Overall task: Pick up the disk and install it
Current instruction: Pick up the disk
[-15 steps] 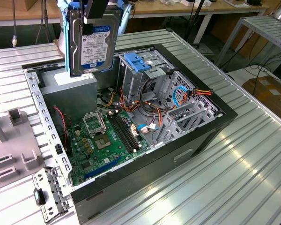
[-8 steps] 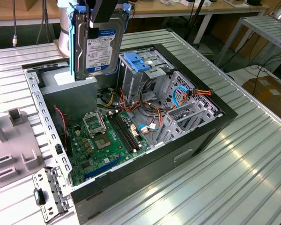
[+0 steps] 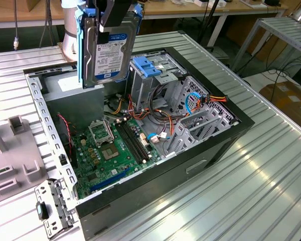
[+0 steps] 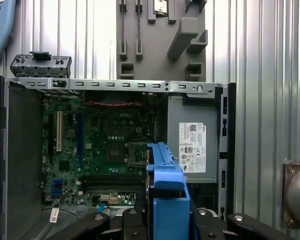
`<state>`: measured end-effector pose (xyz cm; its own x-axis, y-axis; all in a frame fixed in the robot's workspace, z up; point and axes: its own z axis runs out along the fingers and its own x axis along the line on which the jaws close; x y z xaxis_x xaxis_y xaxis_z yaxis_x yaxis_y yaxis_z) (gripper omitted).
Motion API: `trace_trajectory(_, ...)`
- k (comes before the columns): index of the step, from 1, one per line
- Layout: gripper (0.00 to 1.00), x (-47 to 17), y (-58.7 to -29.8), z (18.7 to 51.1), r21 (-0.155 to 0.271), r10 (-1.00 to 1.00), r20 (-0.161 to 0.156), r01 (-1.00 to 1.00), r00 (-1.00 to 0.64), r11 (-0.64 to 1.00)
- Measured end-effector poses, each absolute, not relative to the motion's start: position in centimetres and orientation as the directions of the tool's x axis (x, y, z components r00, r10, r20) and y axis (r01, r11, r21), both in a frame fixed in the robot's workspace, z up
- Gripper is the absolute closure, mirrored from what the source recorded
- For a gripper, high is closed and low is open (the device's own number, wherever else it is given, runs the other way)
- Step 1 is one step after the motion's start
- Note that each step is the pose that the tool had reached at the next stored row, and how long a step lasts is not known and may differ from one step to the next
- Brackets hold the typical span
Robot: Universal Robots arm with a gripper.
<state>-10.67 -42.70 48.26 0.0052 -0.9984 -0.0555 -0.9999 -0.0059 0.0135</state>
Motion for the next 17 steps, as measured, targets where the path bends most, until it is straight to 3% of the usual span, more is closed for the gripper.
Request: trace_trajectory(17, 0.63, -10.1, -44.1, 48.2, 0.014, -0.998, -0.055, -1.0, 0.005, -0.006)
